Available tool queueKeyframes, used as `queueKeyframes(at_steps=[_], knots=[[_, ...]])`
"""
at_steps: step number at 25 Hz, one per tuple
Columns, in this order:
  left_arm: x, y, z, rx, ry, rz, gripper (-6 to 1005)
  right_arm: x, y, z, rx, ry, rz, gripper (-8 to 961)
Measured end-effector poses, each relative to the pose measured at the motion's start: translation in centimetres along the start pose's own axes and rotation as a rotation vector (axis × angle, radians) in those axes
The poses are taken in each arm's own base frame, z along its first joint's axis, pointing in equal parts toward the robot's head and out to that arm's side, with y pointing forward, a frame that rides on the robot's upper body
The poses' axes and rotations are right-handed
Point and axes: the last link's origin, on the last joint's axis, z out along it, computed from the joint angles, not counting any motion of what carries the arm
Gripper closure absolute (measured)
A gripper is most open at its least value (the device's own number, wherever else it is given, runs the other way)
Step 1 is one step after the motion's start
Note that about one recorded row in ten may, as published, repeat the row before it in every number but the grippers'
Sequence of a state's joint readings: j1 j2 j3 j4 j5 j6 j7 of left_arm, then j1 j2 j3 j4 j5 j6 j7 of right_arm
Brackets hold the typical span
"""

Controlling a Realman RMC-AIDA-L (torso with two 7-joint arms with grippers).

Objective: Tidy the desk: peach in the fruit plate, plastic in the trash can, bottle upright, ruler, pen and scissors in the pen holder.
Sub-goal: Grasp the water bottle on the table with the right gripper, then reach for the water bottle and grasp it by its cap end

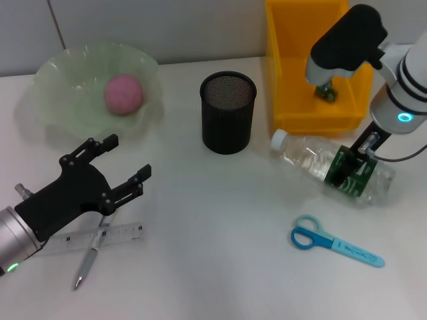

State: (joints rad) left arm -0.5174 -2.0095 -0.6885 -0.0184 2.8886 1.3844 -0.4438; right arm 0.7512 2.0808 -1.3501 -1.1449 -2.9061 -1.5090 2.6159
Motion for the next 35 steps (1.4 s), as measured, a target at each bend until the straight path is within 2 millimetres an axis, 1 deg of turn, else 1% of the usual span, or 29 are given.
queueKeyframes(at_steps=[7,17,21,24,28,35], knots=[[0.1,0.0,0.1,-0.004,0.000,0.002,187,0.1,0.0,1.4,-0.006,0.011,0.008,105],[0.2,0.0,0.3,-0.009,0.004,0.002,186,0.2,-0.1,2.1,-0.007,0.008,0.020,106],[0.2,0.1,0.3,-0.010,0.006,0.002,186,0.3,0.3,2.5,-0.010,0.028,-0.001,112],[0.2,0.1,0.3,-0.010,0.006,0.002,186,0.3,0.5,2.5,-0.012,0.034,-0.008,116],[0.2,0.1,0.3,-0.010,0.007,0.002,186,0.3,1.0,2.2,-0.031,0.029,-0.017,165],[0.2,0.1,0.3,-0.011,0.009,0.002,187,0.2,2.1,1.8,-0.062,0.024,-0.063,174]])
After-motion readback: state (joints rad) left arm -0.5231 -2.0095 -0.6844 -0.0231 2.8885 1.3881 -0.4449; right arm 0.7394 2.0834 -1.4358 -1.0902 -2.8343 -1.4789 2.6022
